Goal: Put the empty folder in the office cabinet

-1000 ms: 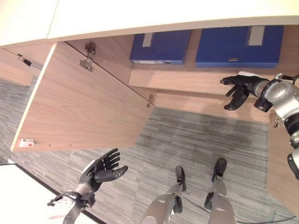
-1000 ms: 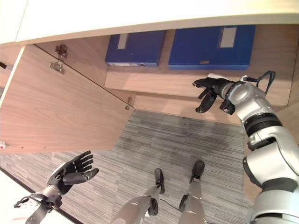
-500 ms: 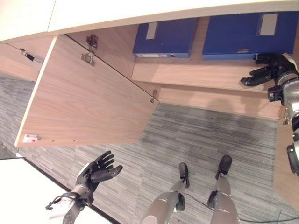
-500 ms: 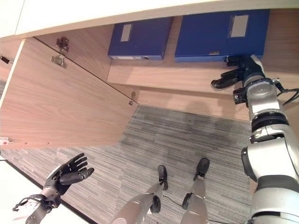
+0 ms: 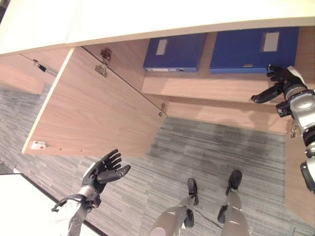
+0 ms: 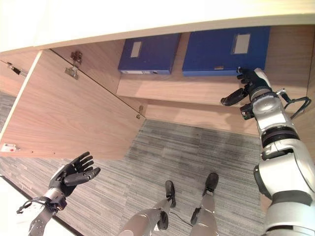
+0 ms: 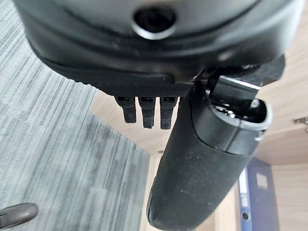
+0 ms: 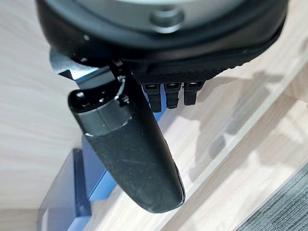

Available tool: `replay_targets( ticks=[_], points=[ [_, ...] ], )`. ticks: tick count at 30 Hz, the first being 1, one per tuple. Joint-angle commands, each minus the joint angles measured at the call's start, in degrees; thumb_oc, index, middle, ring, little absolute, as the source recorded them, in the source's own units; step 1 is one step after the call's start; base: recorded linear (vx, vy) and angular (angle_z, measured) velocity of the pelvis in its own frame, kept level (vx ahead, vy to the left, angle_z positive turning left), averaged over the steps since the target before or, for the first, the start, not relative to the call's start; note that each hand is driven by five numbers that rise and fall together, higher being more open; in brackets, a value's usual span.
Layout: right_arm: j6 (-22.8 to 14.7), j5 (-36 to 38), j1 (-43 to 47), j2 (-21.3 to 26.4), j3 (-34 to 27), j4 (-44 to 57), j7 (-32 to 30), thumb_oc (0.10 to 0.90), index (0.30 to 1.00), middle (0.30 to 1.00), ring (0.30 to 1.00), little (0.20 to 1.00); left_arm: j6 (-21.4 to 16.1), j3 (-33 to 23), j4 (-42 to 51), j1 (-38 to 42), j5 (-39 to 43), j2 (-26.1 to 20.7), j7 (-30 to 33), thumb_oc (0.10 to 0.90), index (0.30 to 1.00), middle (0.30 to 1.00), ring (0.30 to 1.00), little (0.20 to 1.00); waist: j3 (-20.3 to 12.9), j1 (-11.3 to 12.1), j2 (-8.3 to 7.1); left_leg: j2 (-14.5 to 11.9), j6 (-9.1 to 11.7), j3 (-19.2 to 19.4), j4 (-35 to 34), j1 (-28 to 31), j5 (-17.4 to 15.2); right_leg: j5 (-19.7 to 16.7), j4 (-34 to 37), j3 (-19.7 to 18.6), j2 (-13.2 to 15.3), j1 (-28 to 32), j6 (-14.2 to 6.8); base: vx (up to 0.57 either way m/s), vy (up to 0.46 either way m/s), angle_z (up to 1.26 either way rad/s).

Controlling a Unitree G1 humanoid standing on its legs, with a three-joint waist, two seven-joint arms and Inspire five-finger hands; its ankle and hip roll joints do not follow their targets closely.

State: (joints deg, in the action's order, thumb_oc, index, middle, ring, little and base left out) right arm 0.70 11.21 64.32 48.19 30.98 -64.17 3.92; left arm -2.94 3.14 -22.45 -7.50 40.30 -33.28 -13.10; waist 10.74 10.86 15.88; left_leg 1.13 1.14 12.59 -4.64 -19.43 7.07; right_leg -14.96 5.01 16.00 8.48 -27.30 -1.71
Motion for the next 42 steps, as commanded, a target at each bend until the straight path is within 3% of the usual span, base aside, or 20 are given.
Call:
replay_targets(
  ticks=[1, 5, 10, 15, 16, 18, 20, 24, 27, 28, 31, 37, 40, 42],
  points=[
    [-4.9, 2.2, 4.2, 1.4, 3.0, 6.3, 0.3, 0.8, 0.9, 0.9, 0.9, 0.9, -3.6, 0.3, -2.0, -0.6, 1.4, -7.4, 0.5, 0.8, 0.9, 0.9, 0.9, 0.9, -1.8, 0.9, -1.5, 2.4, 3.4, -1.4, -0.4, -2.0, -1.1, 8.6, -0.6, -0.1, 0.5, 2.1, -5.0, 0.0, 0.06, 0.02],
    [-5.6, 8.2, 1.0, -2.5, 0.8, 10.7, 1.3, 0.8, 0.9, 0.9, 0.9, 0.9, -2.8, 1.1, -6.3, 0.1, -0.1, -6.0, 0.7, 0.8, 0.9, 0.9, 0.9, 0.9, -2.8, 0.6, -2.37, 2.7, 3.0, -1.0, -0.4, 0.1, -1.5, 8.6, -0.7, 0.1, 1.3, 4.0, -5.3, 0.01, 0.069, 0.03],
    [-5.9, 10.5, -7.3, -5.8, -3.2, 16.9, 1.4, 0.8, 0.9, 0.9, 0.9, 0.9, -2.6, 0.4, -9.2, 0.7, -1.2, -3.7, 1.4, 0.8, 0.9, 0.9, 0.9, 0.9, -3.2, -1.1, -3.92, 3.1, 2.1, -0.3, -0.4, 2.5, -1.3, 7.6, -1.0, 1.0, 2.4, 6.5, -5.3, -0.01, 0.088, 0.02],
    [-4.3, 12.1, -23.5, -9.0, -6.8, 25.3, 5.2, 0.8, 0.9, 0.9, 0.9, 0.9, -2.2, -1.2, -14.8, 1.0, -4.2, -0.2, 2.3, 0.8, 0.9, 0.9, 0.9, 0.9, -3.7, -4.3, -6.96, 3.4, 1.4, 0.4, -0.4, 8.5, -2.9, 7.6, -1.3, 1.3, 2.9, 12.2, -6.5, 0.06, 0.108, -0.05],
    [-3.9, 12.5, -28.7, -10.0, -8.1, 26.2, 6.5, 0.8, 0.9, 0.9, 0.9, 0.9, -2.1, -2.5, -19.0, 1.4, -5.9, 1.6, 2.9, 0.8, 0.9, 0.9, 0.9, 0.9, -4.2, -5.1, -8.36, 3.4, 1.0, 1.0, -0.4, 10.8, -3.8, 7.5, -1.3, 1.1, 2.8, 14.0, -6.9, 0.07, 0.086, -0.28],
    [-3.7, 12.6, -31.2, -10.4, -9.0, 26.2, 6.6, 0.8, 0.9, 0.9, 0.9, 0.9, -2.1, -3.2, -21.9, 2.0, -6.7, 2.3, 3.5, 0.8, 0.9, 0.9, 0.9, 0.9, -4.4, -5.5, -9.03, 3.3, 0.9, 1.2, -0.4, 11.8, -4.1, 7.4, -1.4, 1.1, 2.7, 14.9, -7.1, 0.03, 0.071, -0.35],
    [-3.7, 13.4, -38.6, -12.2, -13.3, 26.7, 6.6, 0.8, 0.9, 0.9, 0.9, 0.9, -1.9, -6.7, -33.9, 4.5, -9.6, 5.2, 4.9, 0.8, 0.9, 0.9, 0.9, 0.9, -5.2, -6.8, -11.15, 3.0, 0.5, 2.6, -0.4, 15.1, -5.4, 7.1, -1.7, 0.2, 2.2, 17.0, -7.7, 0.04, 0.079, -0.26],
    [-4.8, 12.9, -47.1, -15.6, -19.6, 26.9, 4.4, 0.8, 0.9, 0.9, 0.9, 0.9, -1.9, -10.4, -42.0, 5.9, -12.3, 7.5, 6.5, 0.8, 0.9, 0.9, 0.9, 0.9, -6.6, -8.2, -12.89, 2.8, -0.1, 4.2, -0.4, 18.0, -6.8, 6.6, -2.0, -1.1, 1.5, 18.6, -8.2, 0.07, 0.074, -0.48],
    [-6.5, 18.6, -55.5, -23.8, -28.3, 21.9, 1.7, 0.8, 0.9, 0.9, 0.9, 0.9, -2.2, -13.7, -48.1, 7.1, -13.2, 10.1, 8.0, 0.8, 0.9, 0.9, 0.9, 0.9, -8.4, -10.2, -14.45, 2.4, -0.9, 6.2, -0.4, 21.4, -8.6, 6.0, -2.1, -3.2, 0.4, 20.4, -8.6, 0.11, 0.095, -0.7],
    [-7.4, 23.5, -59.9, -29.0, -32.4, 18.3, 0.8, 0.8, 0.9, 0.9, 0.9, 0.9, -2.3, -14.3, -49.3, 8.0, -12.5, 11.8, 8.6, 0.8, 0.9, 0.9, 0.9, 0.9, -9.5, -11.7, -15.28, 2.2, -1.2, 7.3, -0.4, 23.3, -9.7, 5.5, -2.3, -4.9, -0.3, 21.4, -8.9, 0.09, 0.084, -0.69],
    [-8.6, 24.1, -65.0, -33.6, -34.5, 13.7, -1.6, 0.8, 0.9, 0.9, 0.9, 0.9, -2.8, -13.2, -50.4, 10.2, -11.4, 13.8, 9.8, 0.8, 0.9, 0.9, 0.9, 0.9, -9.9, -14.0, -16.35, 1.9, -1.3, 8.1, -0.4, 24.9, -10.3, 5.4, -3.1, -6.2, -1.0, 22.0, -8.9, 0.03, 0.052, -0.84],
    [-7.0, 27.9, -68.0, -37.3, -33.9, 3.7, 1.2, 0.8, 0.9, 0.9, 0.9, 0.9, -2.4, -9.9, -53.4, 11.9, -12.6, 17.5, 9.3, 0.8, 0.9, 0.9, 0.9, 0.9, -10.0, -17.5, -16.77, 2.3, -1.6, 9.2, -0.4, 25.8, -10.6, 4.6, -4.7, -8.6, -1.6, 21.2, -8.8, -0.02, 0.063, -0.12],
    [-5.6, 32.5, -70.2, -38.8, -37.3, -4.6, 2.8, 0.8, 0.9, 0.9, 0.9, 0.9, -1.7, -9.6, -56.4, 12.3, -12.5, 19.4, 8.5, 0.8, 0.9, 0.9, 0.9, 0.9, -9.8, -20.2, -16.49, 2.9, -1.9, 10.3, -0.4, 26.3, -11.3, 3.3, -5.2, -10.2, -1.5, 20.5, -9.3, -0.03, 0.087, -0.14],
    [-5.4, 33.5, -70.6, -38.7, -38.4, -6.2, 2.9, 0.8, 0.9, 0.9, 0.9, 0.9, -1.5, -9.6, -56.9, 12.4, -12.4, 19.7, 8.2, 0.8, 0.9, 0.9, 0.9, 0.9, -9.7, -20.8, -16.5, 3.2, -2.0, 10.7, -0.4, 26.1, -11.1, 2.6, -5.1, -10.8, -1.3, 19.8, -9.4, -0.04, 0.073, -0.09]
  ],
)
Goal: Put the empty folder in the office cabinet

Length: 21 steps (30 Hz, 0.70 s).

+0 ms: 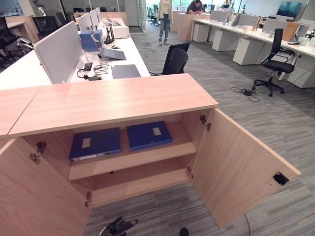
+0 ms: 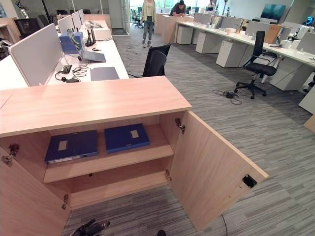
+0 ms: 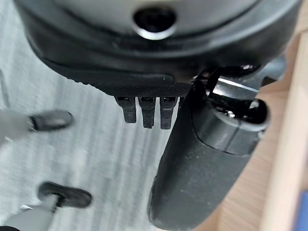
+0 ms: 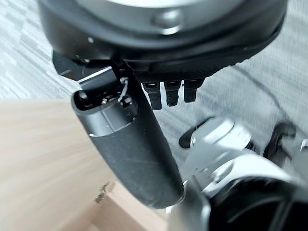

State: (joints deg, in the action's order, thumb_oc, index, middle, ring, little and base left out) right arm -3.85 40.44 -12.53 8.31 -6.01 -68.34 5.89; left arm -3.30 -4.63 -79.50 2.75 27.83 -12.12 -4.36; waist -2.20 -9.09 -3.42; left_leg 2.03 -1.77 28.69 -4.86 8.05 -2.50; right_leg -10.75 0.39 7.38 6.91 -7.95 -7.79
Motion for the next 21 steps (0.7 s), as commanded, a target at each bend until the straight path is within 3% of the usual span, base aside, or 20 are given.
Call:
replay_targets(
  ticks=[1, 5, 6, 8, 10, 13, 17, 21],
  points=[
    [-0.6, 4.8, 5.5, 1.2, -2.5, -3.4, 1.0, 0.8, 0.9, 0.9, 0.9, 0.9, -0.9, -1.9, -0.6, 2.1, -0.2, -1.2, -0.7, 0.8, 0.9, 0.9, 0.9, 0.9, 3.6, -1.9, 2.91, 2.4, 0.7, -5.0, -0.1, -1.2, -1.9, -2.0, -0.7, -2.7, 0.2, 0.0, -3.5, -0.07, 0.076, -0.23],
    [-0.8, 6.7, 4.7, 2.4, -6.6, -6.3, 0.0, 0.8, 0.9, 0.9, 0.9, 0.9, -0.2, -1.9, -3.0, 2.2, -1.5, -1.6, -0.7, 0.8, 0.9, 0.9, 0.9, 0.9, 5.5, -4.3, 2.49, 2.3, 0.4, -2.3, -0.1, -1.5, -1.7, -4.0, -2.5, -4.8, 0.3, -3.1, -4.6, -0.08, 0.057, -0.35],
    [-1.8, 7.1, 4.1, 3.3, -8.4, -5.6, -1.5, 0.8, 0.9, 0.9, 0.9, 0.9, 0.0, -2.8, -3.8, 1.6, -2.9, -2.3, -0.2, 0.8, 0.9, 0.9, 0.9, 0.9, 6.2, -4.8, 2.42, 1.8, 0.3, -0.5, -0.1, -1.3, -1.5, -2.6, -3.1, -3.1, 0.6, -3.6, -4.4, -0.13, 0.053, -0.51],
    [-2.3, 7.0, 3.9, 4.1, -9.3, -4.5, -2.3, 0.8, 0.9, 0.9, 0.9, 0.9, 0.1, -3.5, -3.8, 1.1, -3.3, -2.8, 0.0, 0.8, 0.9, 0.9, 0.9, 0.9, 6.4, -4.5, 2.58, 1.3, 0.3, 0.7, -0.1, -1.3, -1.4, -0.8, -3.8, -1.0, 1.1, -3.6, -3.8, -0.05, 0.036, -0.89],
    [-3.8, 3.8, 3.7, 6.6, -9.6, -0.9, -3.7, 0.8, 0.9, 0.9, 0.9, 0.9, 0.0, -4.5, -3.6, 0.0, -4.1, -4.3, -0.1, 0.8, 0.9, 0.9, 0.9, 0.9, 6.3, -4.0, 3.31, -0.5, 0.5, 1.8, -0.1, -1.6, -1.8, 4.8, -6.7, 2.2, 1.9, -2.5, -3.0, -0.03, -0.001, -1.28],
    [-4.2, 2.2, 3.6, 7.3, -9.2, 1.5, -4.5, 0.8, 0.9, 0.9, 0.9, 0.9, 0.0, -4.8, -3.6, -0.3, -4.5, -4.9, -0.1, 0.8, 0.9, 0.9, 0.9, 0.9, 6.2, -3.7, 3.27, -1.1, 0.6, 2.7, -0.1, -1.8, -1.8, 6.0, -7.6, 2.1, 2.0, -2.3, -2.6, -0.04, -0.051, -0.58],
    [-6.4, -4.8, 5.7, 12.4, -8.1, 10.6, -6.7, 0.8, 0.9, 0.9, 0.9, 0.9, -0.4, -6.0, -2.7, -0.2, -5.0, -6.7, 0.4, 0.8, 0.9, 0.9, 0.9, 0.9, 4.0, -1.5, 2.77, -2.2, 0.6, 5.5, -0.1, -3.1, -1.2, 7.5, -6.0, 2.4, 1.7, 2.4, -2.5, -0.01, -0.109, -0.7],
    [-7.1, -11.2, 6.4, 15.6, -5.4, 17.6, -7.6, 0.8, 0.9, 0.9, 0.9, 0.9, -0.8, -6.1, -1.8, 0.9, -6.1, -8.3, 0.7, 0.8, 0.9, 0.9, 0.9, 0.9, 2.5, -0.6, 1.65, -4.1, 1.7, 7.7, -0.1, -2.9, -0.4, 8.1, -2.0, 0.4, -1.1, 3.3, -2.0, 0.07, -0.216, -0.6]
  ],
)
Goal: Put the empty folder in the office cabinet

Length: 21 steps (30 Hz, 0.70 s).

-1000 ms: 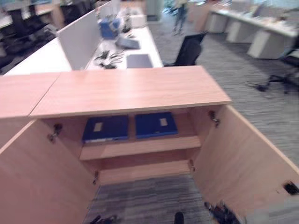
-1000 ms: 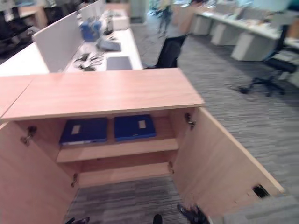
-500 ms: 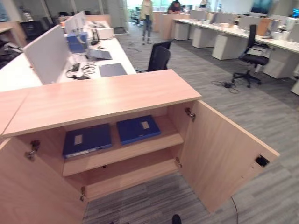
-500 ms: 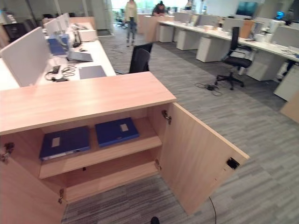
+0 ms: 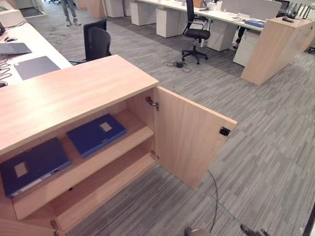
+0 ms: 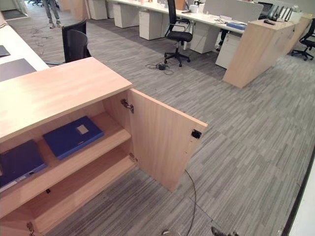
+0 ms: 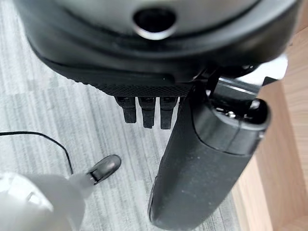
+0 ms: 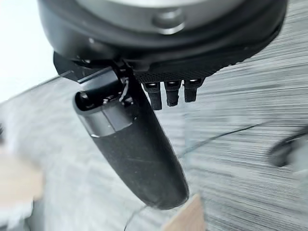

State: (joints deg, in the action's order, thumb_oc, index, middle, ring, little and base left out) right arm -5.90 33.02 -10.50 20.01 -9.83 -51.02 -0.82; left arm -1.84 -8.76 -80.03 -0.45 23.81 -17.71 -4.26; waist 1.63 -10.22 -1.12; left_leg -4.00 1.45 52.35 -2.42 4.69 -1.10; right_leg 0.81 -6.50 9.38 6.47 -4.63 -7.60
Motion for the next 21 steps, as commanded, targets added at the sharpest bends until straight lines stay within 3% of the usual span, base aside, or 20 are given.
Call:
replay_targets(
  ticks=[1, 4, 8, 10, 12, 13, 17, 21],
  points=[
    [-5.4, -5.2, 4.7, 4.9, -1.1, 2.0, -1.1, 0.8, 0.9, 0.9, 0.9, 0.9, -2.3, -1.8, -1.1, 4.5, -2.4, -2.9, 0.8, 0.8, 0.9, 0.9, 0.9, 0.9, -1.5, 0.6, -0.83, 1.6, -1.3, -15.8, -2.5, 0.6, -1.6, -3.4, 5.2, -1.6, -1.2, 0.0, -2.0, 0.08, -0.207, -0.55],
    [-5.9, -7.6, 5.6, 6.8, 0.0, 5.9, -1.1, 0.8, 0.9, 0.9, 0.9, 0.9, -2.5, -1.2, -1.2, 5.7, -2.9, -2.9, 0.9, 0.8, 0.9, 0.9, 0.9, 0.9, -1.9, 0.5, -1.34, 0.2, -0.4, -15.4, -2.3, 1.1, -1.1, -2.9, 5.6, -1.8, -2.3, 0.4, -1.5, 0.09, -0.211, -0.37],
    [-7.1, -11.8, 7.0, 10.0, 2.4, 13.3, -1.2, 0.8, 0.9, 0.9, 0.9, 0.9, -2.7, 1.1, 0.3, 7.4, -3.3, -2.0, 1.2, 0.8, 0.9, 0.9, 0.9, 0.9, -2.4, 0.0, -3.02, -5.8, 2.4, -15.1, 1.9, 2.3, -1.1, -0.8, 4.3, -2.0, -4.8, 1.6, 0.3, 0.2, -0.358, 0.07],
    [-7.7, -12.6, 10.2, 12.6, 4.8, 14.8, -1.0, 0.8, 0.9, 0.9, 0.9, 0.9, -2.6, 2.6, 0.9, 7.1, -3.1, -1.4, 1.3, 0.8, 0.9, 0.9, 0.9, 0.9, -2.0, 1.1, -3.77, -8.3, 3.3, -17.0, 5.9, 1.6, -1.2, 0.1, 3.8, -3.5, -6.3, 2.6, 1.5, 0.15, -0.257, -0.13],
    [-8.2, -12.5, 15.6, 14.9, 9.0, 13.9, -0.3, 0.8, 0.9, 0.9, 0.9, 0.9, -3.0, 3.5, 1.4, 6.4, -0.7, -0.9, 1.1, 0.8, 0.9, 0.9, 0.9, 0.9, -1.7, 4.8, -4.49, -8.5, 2.9, -26.1, 9.6, -1.0, 0.8, -0.2, 4.6, -6.8, -7.8, 2.8, 3.3, 0.03, -0.18, -0.88],
    [-8.2, -12.8, 17.5, 16.1, 11.0, 14.8, 0.8, 0.8, 0.9, 0.9, 0.9, 0.9, -3.2, 3.4, 0.7, 6.2, -0.1, -1.2, 1.1, 0.8, 0.9, 0.9, 0.9, 0.9, -1.9, 5.9, -4.88, -8.7, 3.1, -28.5, 9.7, -1.2, 1.5, -0.2, 4.9, -7.6, -7.9, 2.9, 3.6, 0.04, -0.09, -1.06],
    [-7.3, -15.4, 21.3, 20.1, 16.0, 16.8, 4.1, 0.8, 0.9, 0.9, 0.9, 0.9, -2.6, 3.2, -1.6, 5.1, -2.1, -1.7, 0.1, 0.8, 0.9, 0.9, 0.9, 0.9, -3.5, 6.8, -3.71, -8.3, 4.6, -27.5, 4.4, 2.3, 2.9, 0.8, 5.9, -5.1, -7.5, 4.1, 3.6, 0.07, 0.072, 0.11],
    [-7.4, -15.9, 24.9, 20.6, 19.6, 18.5, 5.2, 0.8, 0.9, 0.9, 0.9, 0.9, -2.5, 2.5, -2.2, 4.9, -1.8, -2.5, 0.3, 0.8, 0.9, 0.9, 0.9, 0.9, -3.7, 7.6, -3.56, -8.0, 5.4, -27.9, 3.8, 2.8, 3.8, 0.5, 6.8, -4.4, -7.4, 5.0, 3.6, 0.02, 0.037, 0.24]
  ],
)
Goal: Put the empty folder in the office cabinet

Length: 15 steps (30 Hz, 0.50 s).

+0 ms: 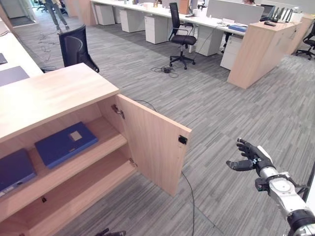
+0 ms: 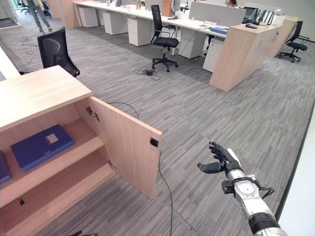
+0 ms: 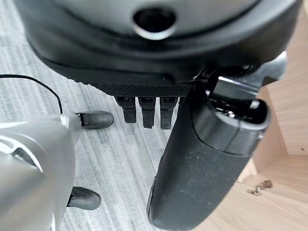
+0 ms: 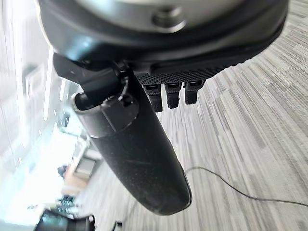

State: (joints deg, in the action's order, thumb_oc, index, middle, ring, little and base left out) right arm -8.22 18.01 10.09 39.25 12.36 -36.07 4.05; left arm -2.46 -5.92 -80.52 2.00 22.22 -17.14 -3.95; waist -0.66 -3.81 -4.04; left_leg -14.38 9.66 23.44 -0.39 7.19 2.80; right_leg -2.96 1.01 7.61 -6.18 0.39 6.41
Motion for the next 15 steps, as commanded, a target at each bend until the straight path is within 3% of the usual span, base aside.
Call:
replay_targets(
  ticks=[1, 4, 11, 15],
  points=[
    [-5.1, -0.8, 5.1, 1.1, -1.7, 3.9, 0.5, 0.8, 0.9, 0.9, 0.9, 0.9, -1.8, -0.6, -1.7, 2.5, 0.0, -3.3, 0.1, 0.8, 0.9, 0.9, 0.9, 0.9, -1.4, 1.4, -0.69, 2.4, -2.8, 1.0, 1.8, 0.4, -0.1, 4.3, -0.6, -2.6, 5.3, 0.1, -10.4, 0.0, 0.019, 0.16],
    [-4.3, -5.4, 11.0, 1.9, 6.9, 7.6, 3.3, 0.8, 0.9, 0.9, 0.9, 0.9, -1.5, -1.2, -2.5, 2.2, -0.1, -4.1, 0.5, 0.8, 0.9, 0.9, 0.9, 0.9, -1.5, 3.0, -0.81, 3.1, -2.7, -0.2, 0.9, 0.4, 0.1, 4.4, -0.2, -1.4, 5.7, 0.8, -10.4, -0.01, 0.026, 0.18],
    [-4.1, -11.1, 16.7, 2.8, 14.8, 10.2, 5.5, 0.8, 0.9, 0.9, 0.9, 0.9, -1.3, -1.2, -3.2, 2.0, -1.3, -4.4, 0.5, 0.8, 0.9, 0.9, 0.9, 0.9, -1.6, 3.7, -0.89, 3.6, -2.9, -0.8, 0.0, 0.0, -0.3, 4.2, 0.4, -0.6, 6.0, 1.0, -10.5, -0.01, 0.007, 0.06],
    [-4.2, -9.3, 19.3, -1.1, 17.7, 8.5, 5.9, 0.8, 0.9, 0.9, 0.9, 0.9, -1.3, -0.9, -3.5, 1.8, -1.3, -4.1, 0.7, 0.8, 0.9, 0.9, 0.9, 0.9, -1.6, 4.7, -1.2, 3.9, -3.0, -1.3, -0.4, -0.7, -0.3, 3.5, 1.4, -0.2, 6.0, 1.0, -10.5, -0.01, -0.004, 0.04]
  ],
)
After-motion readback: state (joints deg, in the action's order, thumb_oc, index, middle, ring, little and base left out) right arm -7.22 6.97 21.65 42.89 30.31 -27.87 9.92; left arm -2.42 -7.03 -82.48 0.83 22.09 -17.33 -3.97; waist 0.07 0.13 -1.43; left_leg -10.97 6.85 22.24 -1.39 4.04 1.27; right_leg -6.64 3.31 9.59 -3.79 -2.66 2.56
